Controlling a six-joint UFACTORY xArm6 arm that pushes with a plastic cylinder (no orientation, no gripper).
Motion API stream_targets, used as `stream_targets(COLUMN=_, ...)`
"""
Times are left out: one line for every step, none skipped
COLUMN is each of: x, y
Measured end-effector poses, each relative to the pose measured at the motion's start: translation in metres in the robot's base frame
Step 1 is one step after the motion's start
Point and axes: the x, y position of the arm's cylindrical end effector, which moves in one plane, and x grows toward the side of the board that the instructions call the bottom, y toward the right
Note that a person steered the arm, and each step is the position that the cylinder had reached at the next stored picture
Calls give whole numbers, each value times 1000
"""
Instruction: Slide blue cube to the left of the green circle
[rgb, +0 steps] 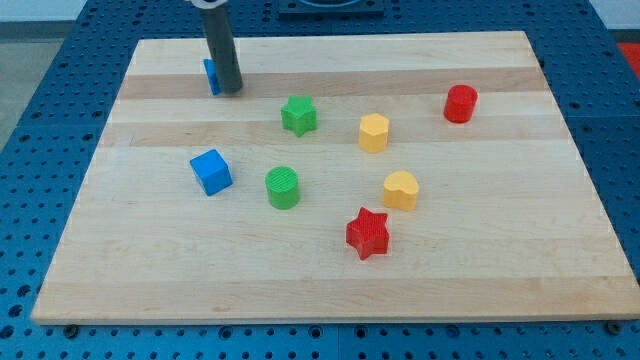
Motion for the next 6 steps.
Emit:
stream_targets(x=-7, y=-17)
stream_targets(x=-3, y=-20)
stream_targets(x=26, y=-11)
stream_targets(x=62, y=11)
stream_targets(x=66, y=11)
stream_targets(x=67, y=10)
